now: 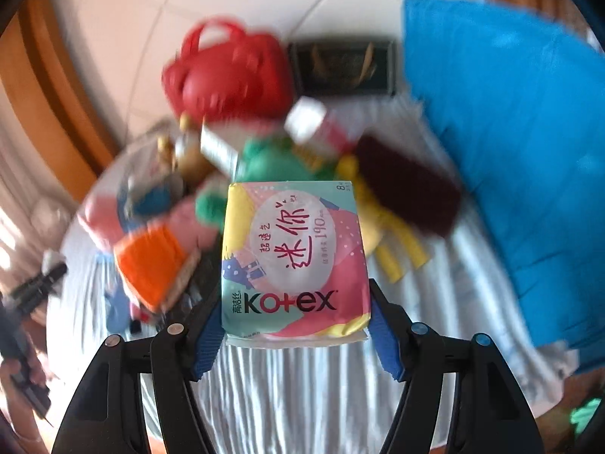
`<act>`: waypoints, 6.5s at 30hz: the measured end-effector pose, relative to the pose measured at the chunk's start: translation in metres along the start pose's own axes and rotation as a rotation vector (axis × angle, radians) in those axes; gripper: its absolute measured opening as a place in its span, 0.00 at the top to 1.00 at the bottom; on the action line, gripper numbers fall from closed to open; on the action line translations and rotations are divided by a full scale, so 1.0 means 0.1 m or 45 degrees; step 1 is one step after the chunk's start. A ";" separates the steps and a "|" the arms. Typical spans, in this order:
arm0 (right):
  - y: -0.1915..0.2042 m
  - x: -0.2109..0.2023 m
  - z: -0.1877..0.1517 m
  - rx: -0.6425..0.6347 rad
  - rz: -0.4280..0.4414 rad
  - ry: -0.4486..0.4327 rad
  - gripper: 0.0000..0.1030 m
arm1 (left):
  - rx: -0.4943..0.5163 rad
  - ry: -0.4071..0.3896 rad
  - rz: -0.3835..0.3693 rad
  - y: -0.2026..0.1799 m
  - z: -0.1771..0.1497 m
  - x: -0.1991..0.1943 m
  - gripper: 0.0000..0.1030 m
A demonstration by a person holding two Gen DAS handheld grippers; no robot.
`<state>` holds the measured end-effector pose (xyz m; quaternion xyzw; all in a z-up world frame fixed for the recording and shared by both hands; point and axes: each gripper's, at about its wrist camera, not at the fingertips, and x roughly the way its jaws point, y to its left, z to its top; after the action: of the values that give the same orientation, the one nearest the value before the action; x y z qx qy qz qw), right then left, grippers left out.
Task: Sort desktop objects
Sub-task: 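Carry both items into the blue crate and open both tools, then move both open tools back over the pile on the bed, then grasp a black taped roll with each tool, then carry both black rolls to the blue crate and release them inside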
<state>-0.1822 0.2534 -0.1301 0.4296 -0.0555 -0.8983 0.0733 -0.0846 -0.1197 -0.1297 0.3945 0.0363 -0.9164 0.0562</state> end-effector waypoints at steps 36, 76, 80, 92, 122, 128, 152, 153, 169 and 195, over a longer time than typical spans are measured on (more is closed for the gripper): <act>-3.47 -2.06 0.73 0.208 -0.539 -0.505 0.34 | 0.803 -0.099 -0.718 -5.90 1.16 -1.16 0.70; -3.15 -2.20 0.85 0.117 -0.522 -0.570 0.00 | 0.625 -0.290 -0.565 -5.24 1.17 -1.41 0.20; -2.83 -2.19 0.87 0.091 -0.453 -0.588 0.00 | 0.541 -0.339 -0.515 -4.84 1.19 -1.45 0.20; -1.62 -2.02 0.97 -0.061 -0.239 -0.616 0.00 | 0.286 -0.370 -0.334 -3.22 1.05 -1.19 0.20; -0.20 0.66 0.02 -0.154 -0.070 0.188 0.00 | -0.126 0.249 0.096 -0.17 -0.41 0.59 0.27; -0.05 0.88 -0.14 -0.169 -0.011 0.284 0.00 | 0.092 0.293 -0.133 -1.03 -0.48 0.68 0.44; 0.26 1.62 -0.47 -0.259 0.113 0.604 0.70 | 0.128 0.542 -0.204 -1.57 -0.70 1.23 0.65; 0.18 1.57 -0.53 -0.253 0.109 0.623 0.70 | 0.139 0.552 -0.207 -1.59 -0.73 1.20 0.66; -0.12 1.35 -0.60 -0.236 0.090 0.578 0.60 | 0.216 0.575 -0.056 -1.85 -0.65 1.18 0.41; -0.32 -0.46 0.61 -0.189 0.154 -0.088 0.67 | 0.290 -0.099 -0.285 -2.54 0.77 -0.48 0.67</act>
<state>-0.2036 0.2958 -0.0622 0.3878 -0.0172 -0.9081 0.1571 -0.1402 0.1274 -0.0363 0.3561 -0.0264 -0.9298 -0.0898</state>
